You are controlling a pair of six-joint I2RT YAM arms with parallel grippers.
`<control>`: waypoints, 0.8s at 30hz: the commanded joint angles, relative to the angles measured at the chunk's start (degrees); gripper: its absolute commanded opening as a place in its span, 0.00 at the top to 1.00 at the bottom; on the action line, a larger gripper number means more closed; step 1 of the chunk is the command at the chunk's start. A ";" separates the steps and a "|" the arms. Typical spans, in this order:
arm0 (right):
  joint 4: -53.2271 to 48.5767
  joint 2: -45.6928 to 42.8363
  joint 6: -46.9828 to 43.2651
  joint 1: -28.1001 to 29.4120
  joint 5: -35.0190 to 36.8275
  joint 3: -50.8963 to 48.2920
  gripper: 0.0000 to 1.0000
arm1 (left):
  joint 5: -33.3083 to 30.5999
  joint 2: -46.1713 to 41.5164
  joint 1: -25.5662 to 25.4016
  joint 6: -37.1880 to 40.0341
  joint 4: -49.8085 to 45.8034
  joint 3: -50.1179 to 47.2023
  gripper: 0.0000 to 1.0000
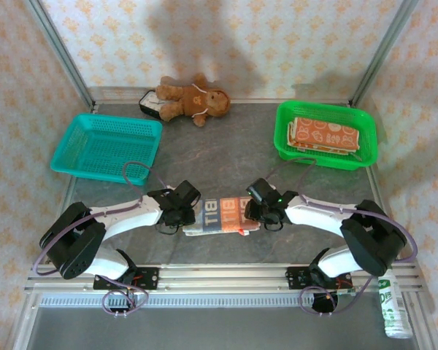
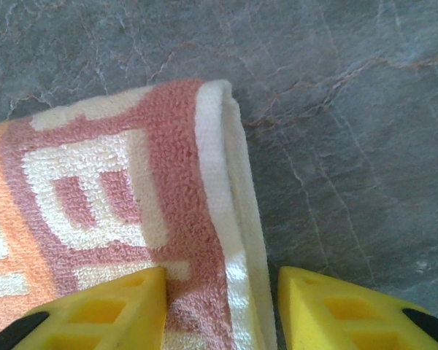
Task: Fold and stack the towels
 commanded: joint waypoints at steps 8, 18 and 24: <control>5.77 6.29 3.35 3.38 0.01 -2.69 0.86 | 2.99 2.09 0.13 -0.45 5.23 -3.41 0.70; -3.49 -1.67 2.30 3.38 7.15 0.02 1.00 | 0.93 -3.26 0.22 0.26 0.81 -0.98 0.62; -17.66 -5.43 -1.92 2.81 16.51 10.76 1.00 | -1.67 -9.28 1.46 1.07 -3.43 2.21 0.28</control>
